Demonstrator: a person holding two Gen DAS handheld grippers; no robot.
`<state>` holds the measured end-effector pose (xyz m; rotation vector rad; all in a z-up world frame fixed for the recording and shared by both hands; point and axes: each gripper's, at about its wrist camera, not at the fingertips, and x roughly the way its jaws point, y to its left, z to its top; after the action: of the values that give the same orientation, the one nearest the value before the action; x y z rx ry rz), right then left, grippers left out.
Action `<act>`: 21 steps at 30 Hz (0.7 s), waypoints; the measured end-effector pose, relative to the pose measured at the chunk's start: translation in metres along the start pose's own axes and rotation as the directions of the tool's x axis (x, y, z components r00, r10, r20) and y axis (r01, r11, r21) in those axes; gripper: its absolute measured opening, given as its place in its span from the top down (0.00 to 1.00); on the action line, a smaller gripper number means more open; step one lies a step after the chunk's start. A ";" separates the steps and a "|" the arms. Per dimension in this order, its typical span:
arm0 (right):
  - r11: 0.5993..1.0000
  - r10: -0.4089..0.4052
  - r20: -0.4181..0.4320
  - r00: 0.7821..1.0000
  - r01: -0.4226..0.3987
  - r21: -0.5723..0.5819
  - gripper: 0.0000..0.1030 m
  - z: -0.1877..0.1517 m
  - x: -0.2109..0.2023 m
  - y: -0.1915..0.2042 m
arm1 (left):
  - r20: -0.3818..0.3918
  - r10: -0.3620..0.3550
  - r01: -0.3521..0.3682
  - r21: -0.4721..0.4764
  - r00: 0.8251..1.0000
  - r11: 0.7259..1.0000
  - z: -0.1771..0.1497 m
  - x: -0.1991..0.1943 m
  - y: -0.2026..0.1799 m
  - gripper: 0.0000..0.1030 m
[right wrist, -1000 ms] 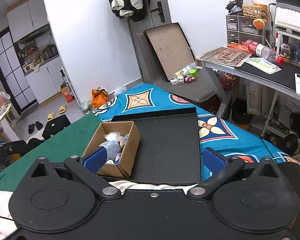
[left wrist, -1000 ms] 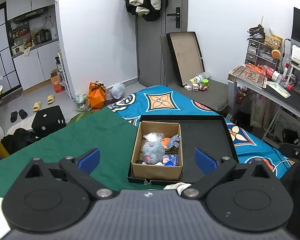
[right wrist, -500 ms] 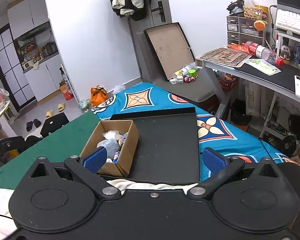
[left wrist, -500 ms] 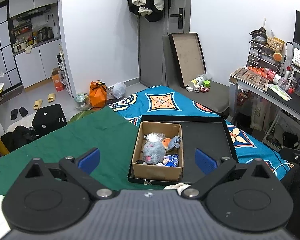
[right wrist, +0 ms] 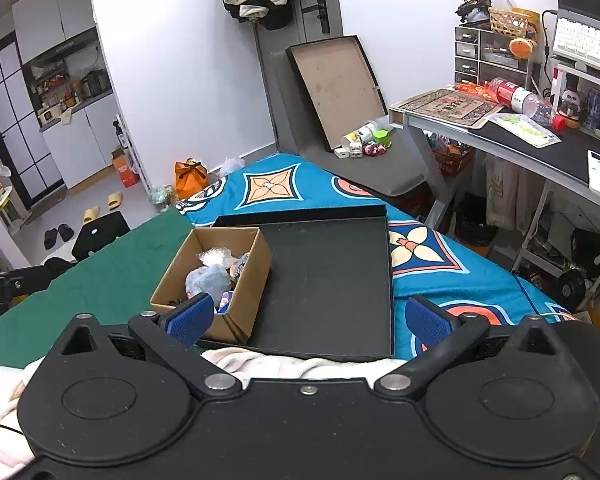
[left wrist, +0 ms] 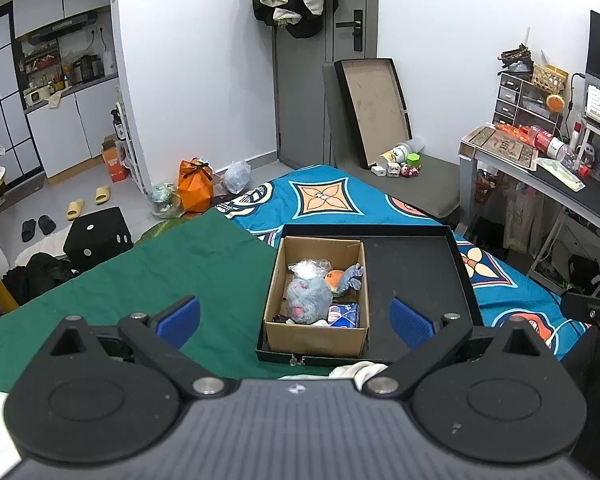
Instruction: Organize soft objects
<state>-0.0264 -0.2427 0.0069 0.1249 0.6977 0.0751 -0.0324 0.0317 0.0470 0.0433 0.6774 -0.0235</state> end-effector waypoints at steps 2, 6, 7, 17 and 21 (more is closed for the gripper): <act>1.000 -0.001 -0.003 1.000 0.001 -0.003 0.00 0.000 0.000 0.001 | -0.002 -0.001 0.001 -0.002 1.000 1.000 -0.001 0.001 0.001 0.02; 1.000 -0.003 0.000 1.000 0.003 -0.010 0.00 0.000 -0.002 0.001 | -0.006 -0.004 0.004 -0.003 1.000 1.000 -0.002 0.001 0.000 0.02; 1.000 -0.002 0.000 1.000 0.002 -0.009 0.00 0.000 -0.002 0.001 | -0.006 -0.006 0.006 -0.003 1.000 1.000 -0.002 0.001 0.000 0.02; 1.000 0.006 0.006 1.000 -0.006 0.024 0.00 0.001 -0.004 -0.007 | -0.009 -0.012 0.012 -0.009 1.000 1.000 -0.001 0.000 0.000 0.02; 1.000 0.008 0.006 1.000 -0.008 0.024 0.00 0.001 -0.003 -0.007 | -0.011 -0.011 0.011 -0.005 1.000 1.000 -0.002 0.000 -0.001 0.02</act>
<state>-0.0280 -0.2503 0.0089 0.1509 0.6923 0.0736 -0.0340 0.0311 0.0456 0.0354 0.6890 -0.0325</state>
